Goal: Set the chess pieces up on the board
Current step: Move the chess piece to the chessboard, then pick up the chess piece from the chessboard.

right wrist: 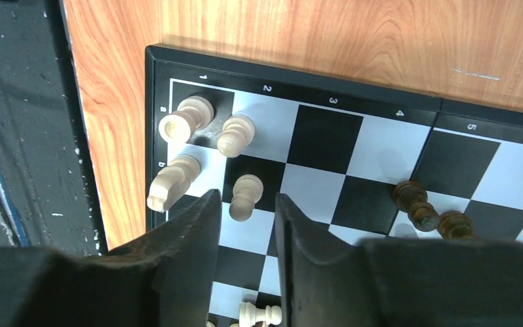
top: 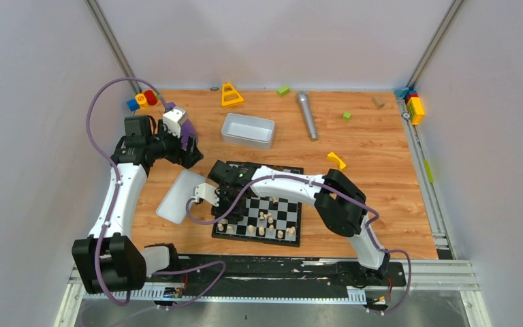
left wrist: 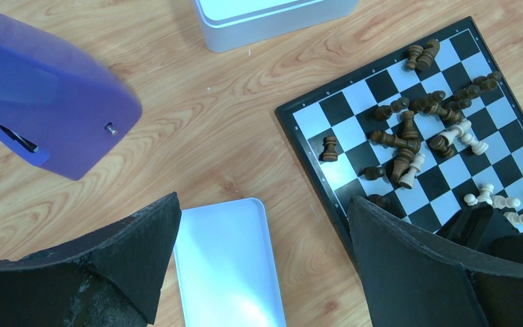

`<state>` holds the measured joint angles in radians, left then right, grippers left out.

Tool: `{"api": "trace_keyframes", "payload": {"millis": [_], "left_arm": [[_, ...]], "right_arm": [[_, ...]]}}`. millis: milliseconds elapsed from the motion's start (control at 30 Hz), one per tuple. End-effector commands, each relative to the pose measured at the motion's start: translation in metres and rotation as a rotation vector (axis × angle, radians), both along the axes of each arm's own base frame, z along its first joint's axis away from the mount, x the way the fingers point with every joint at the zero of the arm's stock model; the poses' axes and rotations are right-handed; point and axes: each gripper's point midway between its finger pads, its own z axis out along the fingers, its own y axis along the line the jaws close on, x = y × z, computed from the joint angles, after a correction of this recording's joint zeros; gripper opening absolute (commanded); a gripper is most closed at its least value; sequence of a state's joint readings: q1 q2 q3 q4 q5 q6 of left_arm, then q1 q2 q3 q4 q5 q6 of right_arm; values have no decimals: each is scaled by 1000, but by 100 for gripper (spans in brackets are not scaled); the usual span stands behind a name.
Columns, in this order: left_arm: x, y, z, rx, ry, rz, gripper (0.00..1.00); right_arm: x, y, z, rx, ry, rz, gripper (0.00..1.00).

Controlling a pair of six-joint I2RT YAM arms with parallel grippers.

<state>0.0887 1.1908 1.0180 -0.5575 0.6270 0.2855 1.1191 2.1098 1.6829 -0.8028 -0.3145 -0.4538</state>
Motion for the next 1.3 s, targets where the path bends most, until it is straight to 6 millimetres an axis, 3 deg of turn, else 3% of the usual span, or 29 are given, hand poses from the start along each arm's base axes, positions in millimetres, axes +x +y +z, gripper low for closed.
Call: {"api": "trace_keyframes", "payload": {"millis": [0,67,200,333,433,600,833,967,1267], "left_arm": [[2,1,15,0,-64,2,100],[2,1,16,3,-68,3,100],[3,4,18,16,-81,16,100],[4,8,22,35,-99,39,100],[3,11,23,45,-108,56,100],[-4,7,25,42,-112,30,100],[-29,-15,15,-4,-57,-148,100],[-40,-22,9,-19,-9,-216,100],[-37,-21,14,-19,-48,-199,100]], "right_arm": [[10,8,17,39,-62,-6,43],[13,8,27,55,-80,-17,53],[26,1,54,103,-100,-64,62],[38,-15,81,161,-92,-116,64],[52,-35,90,188,-87,-171,64],[71,-80,78,169,-76,-265,62],[73,-126,53,114,-38,-382,58],[73,-135,39,84,-23,-436,55],[77,-132,17,37,22,-506,49]]}}
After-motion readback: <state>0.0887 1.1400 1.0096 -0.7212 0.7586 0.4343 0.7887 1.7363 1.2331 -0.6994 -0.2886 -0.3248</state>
